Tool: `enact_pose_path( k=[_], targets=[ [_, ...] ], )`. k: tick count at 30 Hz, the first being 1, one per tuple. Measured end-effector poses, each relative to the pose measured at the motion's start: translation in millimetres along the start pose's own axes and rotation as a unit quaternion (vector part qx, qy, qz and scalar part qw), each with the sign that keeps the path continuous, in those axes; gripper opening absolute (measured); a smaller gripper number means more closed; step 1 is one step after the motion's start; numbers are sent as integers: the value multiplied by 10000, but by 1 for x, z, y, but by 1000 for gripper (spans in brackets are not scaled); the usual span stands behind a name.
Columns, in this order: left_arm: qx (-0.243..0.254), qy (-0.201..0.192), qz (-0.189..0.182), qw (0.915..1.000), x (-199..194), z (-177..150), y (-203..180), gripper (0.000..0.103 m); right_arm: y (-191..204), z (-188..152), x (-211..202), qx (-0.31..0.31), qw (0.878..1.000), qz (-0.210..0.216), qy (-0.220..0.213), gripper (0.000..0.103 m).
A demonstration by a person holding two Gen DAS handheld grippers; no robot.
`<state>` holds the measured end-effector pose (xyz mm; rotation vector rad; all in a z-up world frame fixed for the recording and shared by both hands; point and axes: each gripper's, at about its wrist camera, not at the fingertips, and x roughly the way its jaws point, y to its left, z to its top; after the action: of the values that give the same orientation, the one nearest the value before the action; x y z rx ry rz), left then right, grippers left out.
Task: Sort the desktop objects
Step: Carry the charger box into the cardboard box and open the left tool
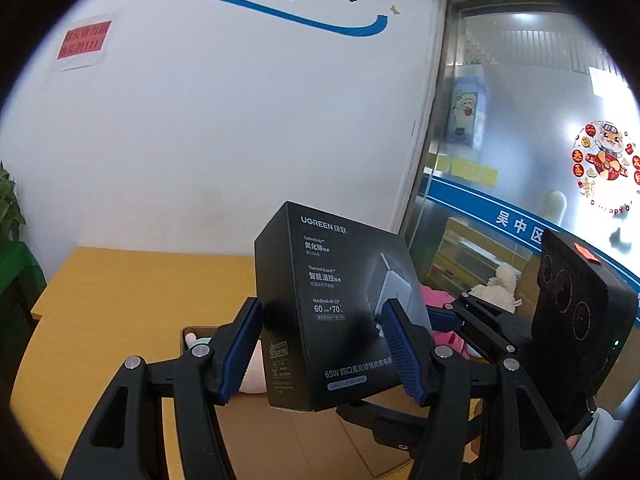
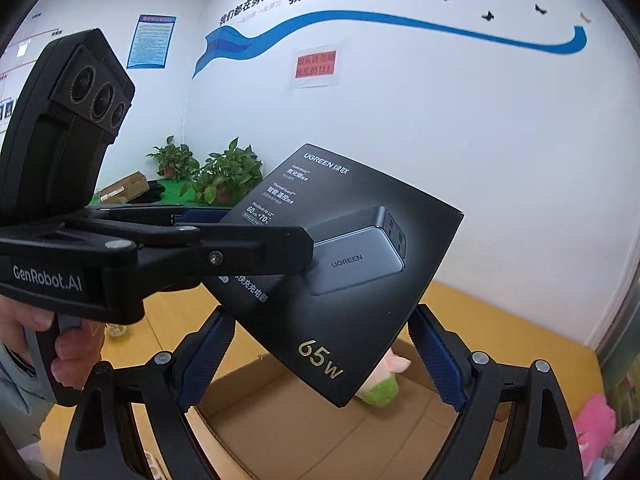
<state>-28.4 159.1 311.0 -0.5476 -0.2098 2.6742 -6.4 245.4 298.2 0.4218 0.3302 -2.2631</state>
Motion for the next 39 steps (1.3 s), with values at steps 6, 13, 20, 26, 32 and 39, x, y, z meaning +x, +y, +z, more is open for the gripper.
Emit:
enact_pose_path(
  k=[6,13,20,26,32,39],
  targets=[
    [-275,696,231,9969,50,-20,39,61,-15,-13,67,329,9972,298,594,88],
    [-627,1808,574,9798,122,-73,81,61,-37,-75,161,1085,9754,884,1702,87],
    [-973,2681,914,9541,159,-120,107,61,-42,-124,226,1414,9442,1299,2677,87],
    [-1002,3220,1291,9325,172,-143,120,61,-33,-153,248,1495,9254,1428,3176,87],
    [-999,3435,1580,9204,176,-148,123,63,-38,-174,259,1652,9188,1490,3260,88],
    [-996,3334,1551,9246,158,-145,119,61,-41,-160,245,1538,9284,1266,3138,89]
  ],
)
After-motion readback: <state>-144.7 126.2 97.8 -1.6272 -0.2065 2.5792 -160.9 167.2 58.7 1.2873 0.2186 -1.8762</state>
